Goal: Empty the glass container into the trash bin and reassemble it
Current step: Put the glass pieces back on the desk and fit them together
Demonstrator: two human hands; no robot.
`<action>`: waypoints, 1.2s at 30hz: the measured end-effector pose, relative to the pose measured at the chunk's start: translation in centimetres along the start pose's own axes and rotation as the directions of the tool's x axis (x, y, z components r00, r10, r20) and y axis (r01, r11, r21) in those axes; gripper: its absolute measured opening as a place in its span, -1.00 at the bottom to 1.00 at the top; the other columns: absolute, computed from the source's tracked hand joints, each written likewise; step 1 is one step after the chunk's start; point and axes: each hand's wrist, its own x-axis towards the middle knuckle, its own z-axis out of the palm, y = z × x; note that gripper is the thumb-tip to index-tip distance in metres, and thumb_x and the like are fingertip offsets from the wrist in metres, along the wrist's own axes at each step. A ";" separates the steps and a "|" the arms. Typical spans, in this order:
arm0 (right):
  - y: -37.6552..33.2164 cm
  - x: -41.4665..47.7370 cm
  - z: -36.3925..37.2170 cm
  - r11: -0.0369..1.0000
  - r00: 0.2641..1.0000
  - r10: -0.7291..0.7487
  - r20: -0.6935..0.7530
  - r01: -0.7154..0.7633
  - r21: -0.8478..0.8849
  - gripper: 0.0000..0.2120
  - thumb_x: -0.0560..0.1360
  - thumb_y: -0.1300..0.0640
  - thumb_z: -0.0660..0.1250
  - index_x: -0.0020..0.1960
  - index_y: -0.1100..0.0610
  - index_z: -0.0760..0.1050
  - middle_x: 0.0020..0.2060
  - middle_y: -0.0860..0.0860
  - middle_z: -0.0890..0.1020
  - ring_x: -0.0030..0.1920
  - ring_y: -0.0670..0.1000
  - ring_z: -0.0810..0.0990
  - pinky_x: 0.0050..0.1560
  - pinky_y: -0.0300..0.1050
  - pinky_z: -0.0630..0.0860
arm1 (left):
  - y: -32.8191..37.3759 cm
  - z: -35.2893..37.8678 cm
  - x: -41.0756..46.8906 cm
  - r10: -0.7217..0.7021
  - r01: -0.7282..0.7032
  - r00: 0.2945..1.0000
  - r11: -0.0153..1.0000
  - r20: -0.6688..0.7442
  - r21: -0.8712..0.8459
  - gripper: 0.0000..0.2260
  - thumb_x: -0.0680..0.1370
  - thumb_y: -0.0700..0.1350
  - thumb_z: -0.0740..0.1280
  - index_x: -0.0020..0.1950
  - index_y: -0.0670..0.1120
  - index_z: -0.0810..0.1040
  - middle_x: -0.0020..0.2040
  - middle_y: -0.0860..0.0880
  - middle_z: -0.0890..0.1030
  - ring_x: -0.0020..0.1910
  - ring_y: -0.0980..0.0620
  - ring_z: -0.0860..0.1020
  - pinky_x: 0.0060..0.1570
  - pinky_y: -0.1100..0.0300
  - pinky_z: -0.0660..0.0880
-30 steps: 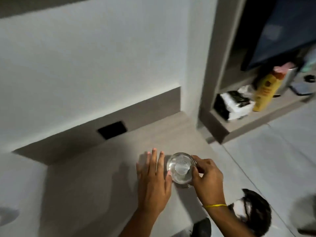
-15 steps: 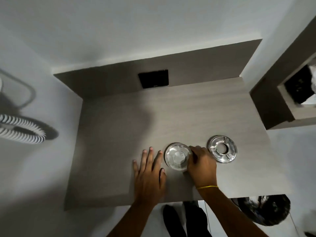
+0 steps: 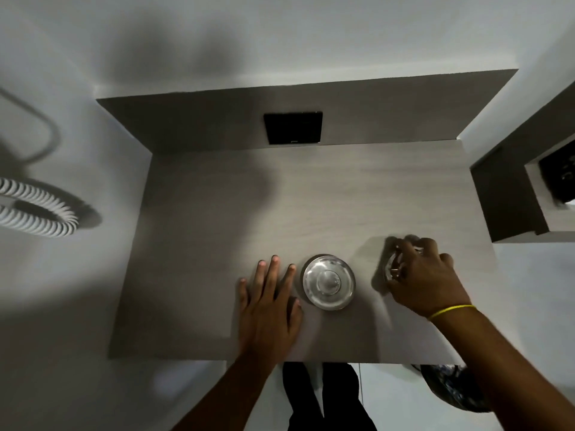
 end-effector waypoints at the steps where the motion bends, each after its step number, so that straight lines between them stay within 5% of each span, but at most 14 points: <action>1: 0.2 0.1 0.3 0.998 0.999 -0.041 0.023 0.042 -0.048 -0.18 0.35 -0.08 0.53 0.54 -0.01 0.33 0.47 0.21 0.36 0.33 0.41 0.46 0.37 0.26 0.43 | 0.0 0.0 0.0 -0.005 0.005 1.000 1.000 0.004 0.003 -0.39 0.66 0.13 0.19 0.73 0.11 0.27 0.78 -0.07 0.20 0.76 -0.16 0.14 0.62 -0.36 0.18; 7: -2.2 -1.0 -0.3 0.990 1.000 0.001 0.014 0.001 -0.141 -0.10 0.27 -0.27 0.54 0.48 -0.03 0.26 0.33 0.16 0.37 0.23 0.38 0.46 0.09 0.31 0.59 | -0.2 0.3 0.2 -0.009 0.009 1.000 1.000 0.011 -0.001 -0.38 0.66 0.15 0.16 0.75 0.11 0.24 0.79 -0.06 0.17 0.77 -0.15 0.11 0.63 -0.36 0.14; 15: -8.9 -3.6 -0.8 0.969 0.967 -0.244 -0.073 0.241 -0.043 -0.04 0.24 -0.43 0.35 0.52 0.01 0.29 0.32 0.11 0.39 0.27 0.24 0.43 0.08 0.27 0.61 | -0.2 0.5 0.3 -0.009 0.009 0.998 1.000 0.054 0.003 -0.36 0.71 0.22 0.09 0.79 0.11 0.09 0.81 -0.07 0.06 0.79 -0.17 -0.01 0.65 -0.39 0.10; 24: -11.6 -3.8 3.5 0.934 0.936 -0.349 -0.053 0.342 -0.101 -0.30 0.21 -0.29 0.39 0.25 0.04 0.49 0.24 0.12 0.46 0.15 0.21 0.47 -0.08 0.11 0.51 | -0.6 0.7 -0.3 -0.014 0.015 0.998 1.000 0.063 -0.015 -0.35 0.72 0.27 0.01 0.79 0.12 0.03 0.81 -0.05 0.02 0.79 -0.15 -0.06 0.67 -0.39 0.06; 36: -11.7 -2.8 4.8 0.925 0.926 -0.372 -0.065 0.364 -0.104 -0.20 0.22 -0.24 0.44 0.42 -0.03 0.42 0.29 0.12 0.45 0.22 0.23 0.47 0.05 0.15 0.55 | -0.7 0.8 0.1 0.010 -0.010 0.997 1.000 0.071 0.000 -0.34 0.71 0.27 0.05 0.79 0.08 0.08 0.81 -0.08 0.06 0.78 -0.18 -0.01 0.66 -0.40 0.07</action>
